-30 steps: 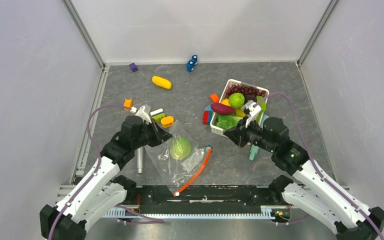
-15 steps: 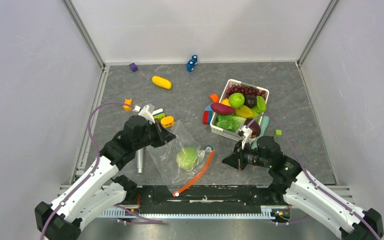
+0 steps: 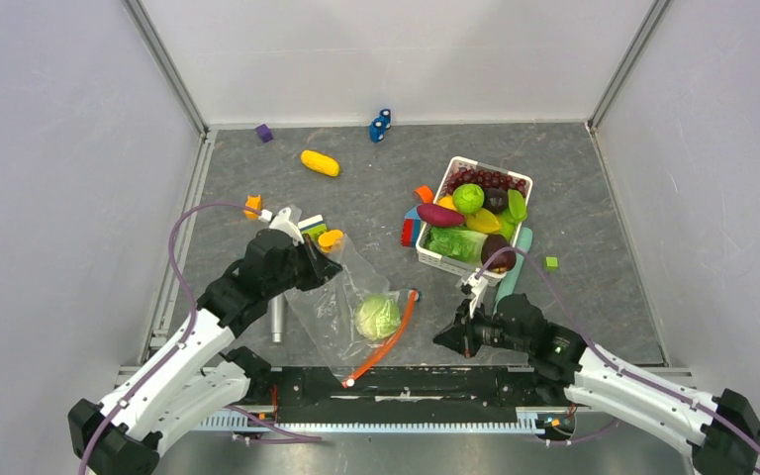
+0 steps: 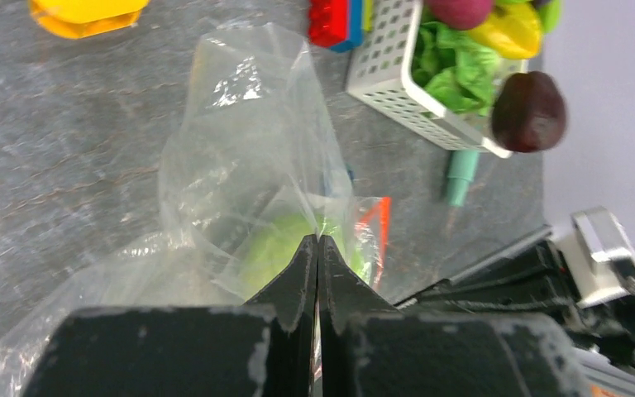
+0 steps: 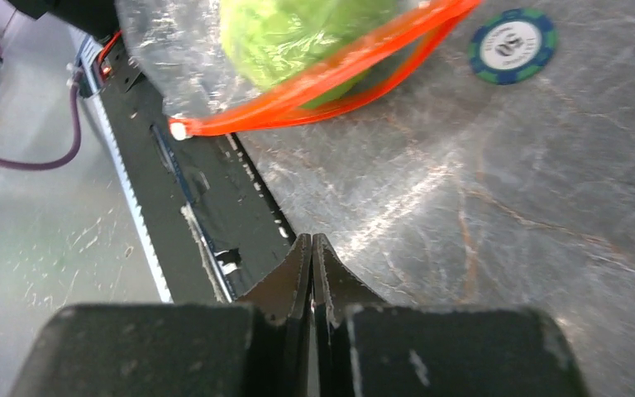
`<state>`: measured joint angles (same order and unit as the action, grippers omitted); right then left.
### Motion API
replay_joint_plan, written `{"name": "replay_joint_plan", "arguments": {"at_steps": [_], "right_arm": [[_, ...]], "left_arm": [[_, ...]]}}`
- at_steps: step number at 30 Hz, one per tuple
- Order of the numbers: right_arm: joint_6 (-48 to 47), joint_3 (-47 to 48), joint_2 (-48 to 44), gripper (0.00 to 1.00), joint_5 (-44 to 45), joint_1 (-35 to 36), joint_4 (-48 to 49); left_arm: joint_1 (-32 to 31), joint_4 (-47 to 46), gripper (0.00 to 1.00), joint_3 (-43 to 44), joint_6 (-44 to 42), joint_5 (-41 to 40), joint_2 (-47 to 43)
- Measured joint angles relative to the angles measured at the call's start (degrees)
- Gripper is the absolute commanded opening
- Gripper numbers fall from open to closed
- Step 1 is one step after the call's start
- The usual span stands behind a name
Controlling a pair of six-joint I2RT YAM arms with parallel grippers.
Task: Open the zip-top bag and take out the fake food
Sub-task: Pick up the fake vegetable from the zipper food storage bag.
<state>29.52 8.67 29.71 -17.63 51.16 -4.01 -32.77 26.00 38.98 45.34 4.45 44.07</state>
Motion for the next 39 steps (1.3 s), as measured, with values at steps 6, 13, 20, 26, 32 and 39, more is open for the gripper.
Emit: {"name": "replay_joint_plan", "arguments": {"at_steps": [6,13,20,26,32,39], "right_arm": [[0.87,-1.27,3.3,0.24,9.03,12.57,6.34],[-2.4,-1.22,17.4,0.45,22.4,23.85,17.2],[-6.23,-1.18,27.8,0.64,30.45,26.47,26.23],[-8.92,-1.16,30.05,0.7,32.72,26.49,34.69],[-11.67,-0.33,35.01,0.71,31.93,26.49,39.78],[-15.41,-0.15,38.14,0.81,30.97,26.49,44.89]], "left_arm": [[0.02,-0.44,0.02,-5.01,0.02,-3.08,0.52],[0.02,-1.29,0.02,-7.19,0.02,-5.01,1.27],[0.02,-3.43,0.02,-9.55,0.02,-5.92,3.96],[0.02,-6.4,0.03,-11.15,0.02,-5.86,7.96],[0.02,-9.97,0.03,-12.28,0.02,-5.33,12.11],[0.02,-13.68,0.03,-13.29,0.02,-3.76,15.93]]}}
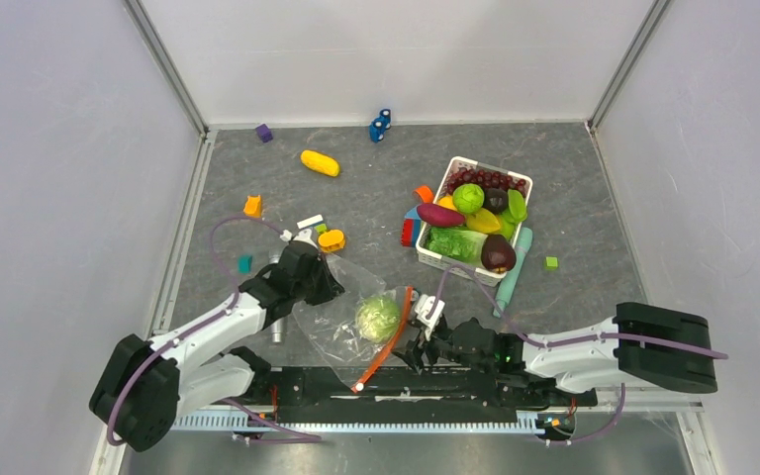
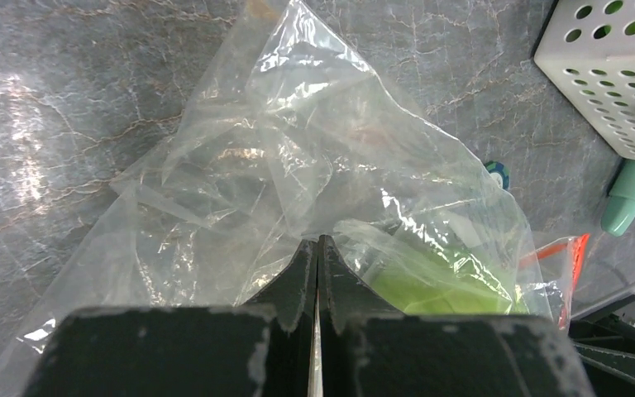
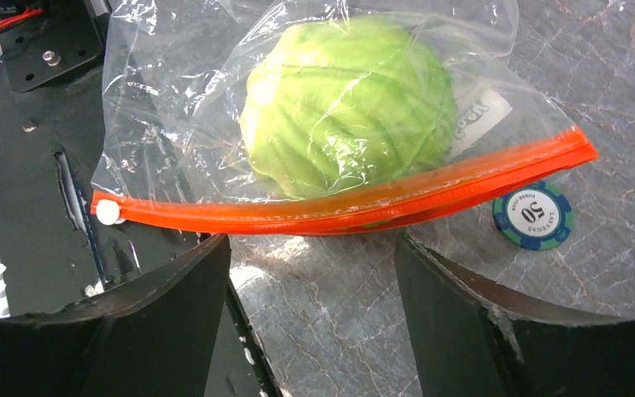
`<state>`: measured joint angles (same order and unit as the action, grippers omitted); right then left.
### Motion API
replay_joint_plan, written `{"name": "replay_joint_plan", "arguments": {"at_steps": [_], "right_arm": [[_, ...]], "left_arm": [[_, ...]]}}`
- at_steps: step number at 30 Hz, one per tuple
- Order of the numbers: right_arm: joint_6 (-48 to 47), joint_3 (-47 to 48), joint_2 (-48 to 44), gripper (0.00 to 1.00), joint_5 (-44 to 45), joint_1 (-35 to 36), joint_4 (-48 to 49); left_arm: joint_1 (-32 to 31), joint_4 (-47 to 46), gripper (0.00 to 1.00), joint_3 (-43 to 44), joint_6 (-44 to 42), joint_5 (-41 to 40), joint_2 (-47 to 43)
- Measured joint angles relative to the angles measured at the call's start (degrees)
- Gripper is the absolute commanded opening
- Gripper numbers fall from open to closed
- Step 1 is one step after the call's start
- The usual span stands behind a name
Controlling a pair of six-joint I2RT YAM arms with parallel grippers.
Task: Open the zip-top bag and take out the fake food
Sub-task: Pick up the fake vegetable from the zipper food storage bag.
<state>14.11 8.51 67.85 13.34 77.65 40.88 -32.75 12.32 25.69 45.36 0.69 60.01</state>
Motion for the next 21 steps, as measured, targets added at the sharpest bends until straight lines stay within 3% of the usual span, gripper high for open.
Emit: {"name": "replay_joint_plan", "arguments": {"at_steps": [9,17,21], "right_arm": [[-5.14,3.28,6.25,0.83,-0.83,0.0,2.08],[-8.41,4.31,9.27,0.97,-0.98,0.0,4.52],[-9.35,6.91,10.86,0.98,-1.95,0.0,5.03]], "left_arm": [[0.0,-3.63,0.03,-0.07,-0.04,2.51,4.24],[0.0,-6.21,0.03,-0.07,-0.17,5.03,8.46],[-0.15,-6.71,0.04,0.07,-0.79,6.1,10.58]]}}
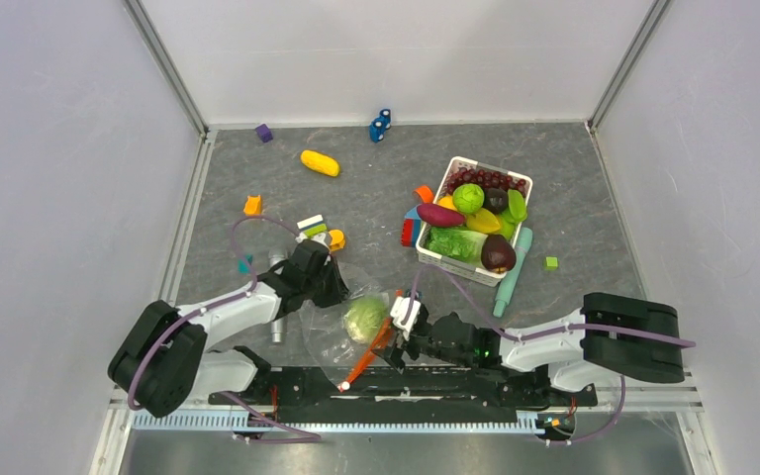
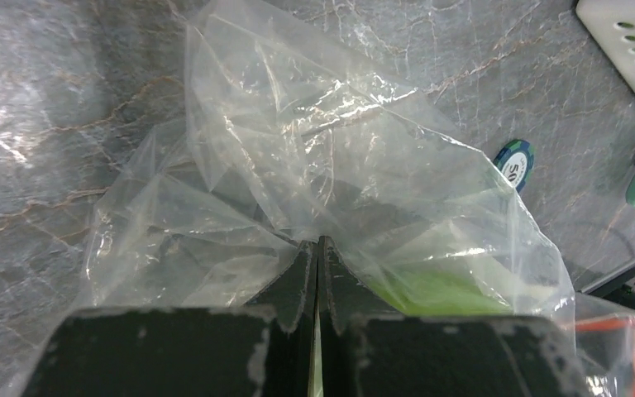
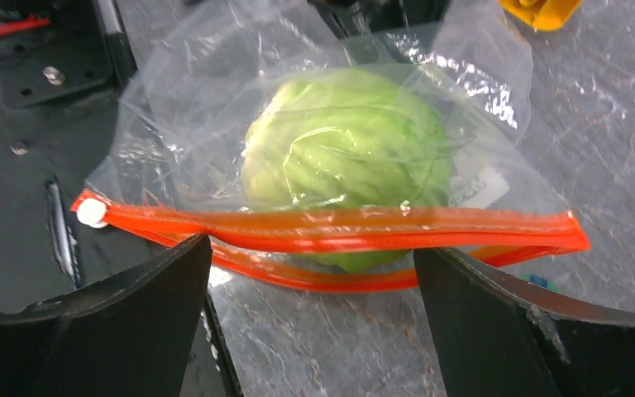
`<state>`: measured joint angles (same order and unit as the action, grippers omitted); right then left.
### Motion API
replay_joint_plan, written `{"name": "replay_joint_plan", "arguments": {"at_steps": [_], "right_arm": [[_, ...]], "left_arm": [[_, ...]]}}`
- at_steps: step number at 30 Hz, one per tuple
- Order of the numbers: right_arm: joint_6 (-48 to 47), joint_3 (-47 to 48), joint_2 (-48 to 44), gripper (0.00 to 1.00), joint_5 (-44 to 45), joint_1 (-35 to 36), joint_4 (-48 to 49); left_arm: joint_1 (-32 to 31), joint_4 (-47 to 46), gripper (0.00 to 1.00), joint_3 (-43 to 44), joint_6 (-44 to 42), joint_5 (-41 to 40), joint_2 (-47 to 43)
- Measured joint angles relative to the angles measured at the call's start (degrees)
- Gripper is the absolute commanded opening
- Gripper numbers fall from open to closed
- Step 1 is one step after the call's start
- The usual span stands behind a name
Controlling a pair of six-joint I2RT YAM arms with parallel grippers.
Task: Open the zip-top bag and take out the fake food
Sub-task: Pick up the fake vegetable from the zipper food storage bag.
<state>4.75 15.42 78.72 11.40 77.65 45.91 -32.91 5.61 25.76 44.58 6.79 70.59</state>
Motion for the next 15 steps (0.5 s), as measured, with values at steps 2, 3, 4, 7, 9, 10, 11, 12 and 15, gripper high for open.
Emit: {"name": "replay_joint_plan", "arguments": {"at_steps": [2,3,4,7,9,10,11,12,15], "right_arm": [[-0.17,1.03,0.22,0.98,-0.55,0.0,0.33],[-0.26,1.55,0.35,0.98,-0.7,0.0,0.46],[-0.37,2.08,0.66,0.98,-0.85,0.0,0.68],[-0.87,3.48,1.99,0.99,-0.92,0.0,0.74],[-1.55,4.5,3.5,0.99,-0.98,-0.02,0.7],[-2.05,5.05,4.35,0.99,-0.92,-0.02,0.59],[-2.47,5.51,5.01,0.99,-0.83,-0.02,0.52],[-2.75,5.97,5.57,0.99,-0.79,-0.02,0.31],[-4.48,7.15,7.3,0.99,-0.17,-0.07,-0.2]], "left_arm": [[-0.42,-0.09,0.04,0.33,-0.26,0.55,0.94],[-0.7,-0.11,0.04,0.55,-0.31,0.83,1.31],[-0.98,-0.24,0.03,0.68,-0.31,0.92,1.6],[-2.03,-0.68,0.03,1.16,-0.33,0.96,2.58],[-2.64,-1.11,0.03,1.46,-0.37,0.72,3.43],[-2.84,-1.33,0.03,1.64,-0.37,0.57,3.87],[-3.02,-1.53,0.03,1.79,-0.37,0.37,4.24],[-3.23,-1.57,0.03,2.01,-0.44,0.13,4.66],[-3.69,-1.99,0.03,2.36,-0.74,-0.61,5.44]]}}
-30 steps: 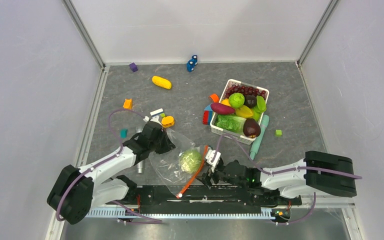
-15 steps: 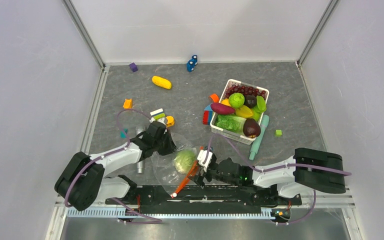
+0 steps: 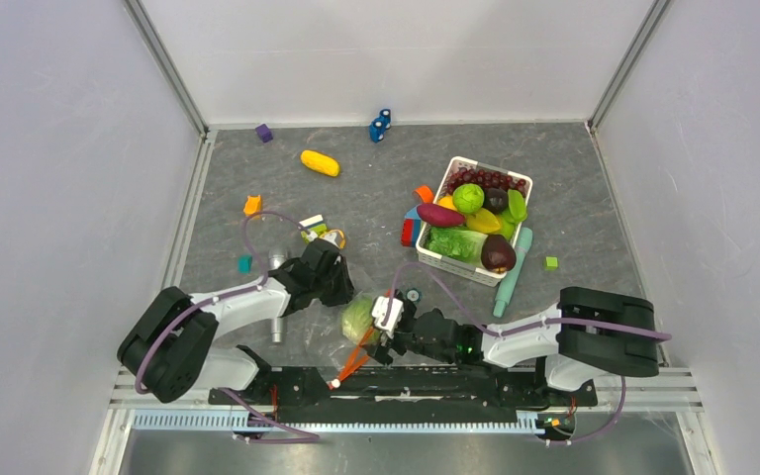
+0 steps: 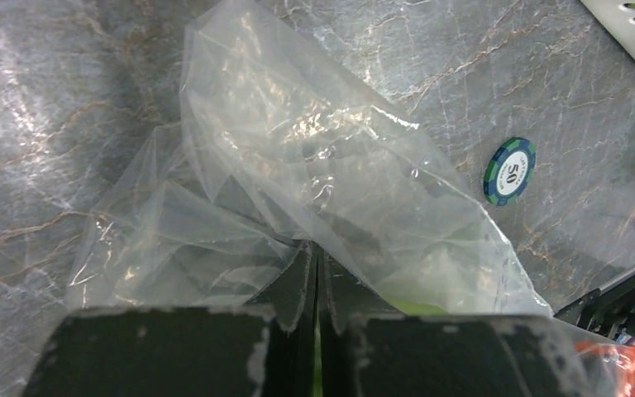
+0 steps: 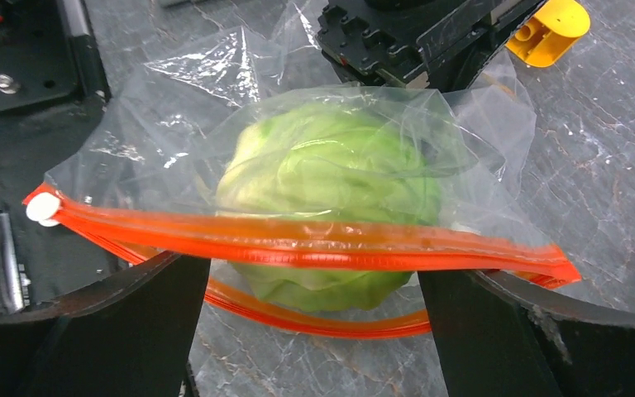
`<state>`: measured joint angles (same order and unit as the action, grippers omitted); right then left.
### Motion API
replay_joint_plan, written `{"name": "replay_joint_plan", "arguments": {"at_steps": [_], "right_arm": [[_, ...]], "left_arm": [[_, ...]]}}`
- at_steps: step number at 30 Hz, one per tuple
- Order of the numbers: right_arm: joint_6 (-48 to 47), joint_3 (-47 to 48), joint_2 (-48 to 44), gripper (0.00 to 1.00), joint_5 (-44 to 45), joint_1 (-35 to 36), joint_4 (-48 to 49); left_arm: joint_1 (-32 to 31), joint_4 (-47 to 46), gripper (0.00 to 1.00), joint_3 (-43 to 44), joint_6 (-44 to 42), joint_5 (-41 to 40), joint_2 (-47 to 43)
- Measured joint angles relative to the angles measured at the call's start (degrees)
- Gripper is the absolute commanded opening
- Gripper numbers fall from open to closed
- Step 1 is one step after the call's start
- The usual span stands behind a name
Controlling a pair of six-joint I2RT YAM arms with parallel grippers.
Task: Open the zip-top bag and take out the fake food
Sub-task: Pick up the fake vegetable from the zipper food storage bag.
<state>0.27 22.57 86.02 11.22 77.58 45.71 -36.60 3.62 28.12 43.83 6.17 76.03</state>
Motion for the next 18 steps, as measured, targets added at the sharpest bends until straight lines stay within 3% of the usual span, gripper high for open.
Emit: {"name": "replay_joint_plan", "arguments": {"at_steps": [18], "right_arm": [[-2.82,4.5,6.05,0.97,1.16,0.39,-0.79]], "left_arm": [[-1.51,-5.33,0.02,1.22,-0.44,2.95,4.31]]}}
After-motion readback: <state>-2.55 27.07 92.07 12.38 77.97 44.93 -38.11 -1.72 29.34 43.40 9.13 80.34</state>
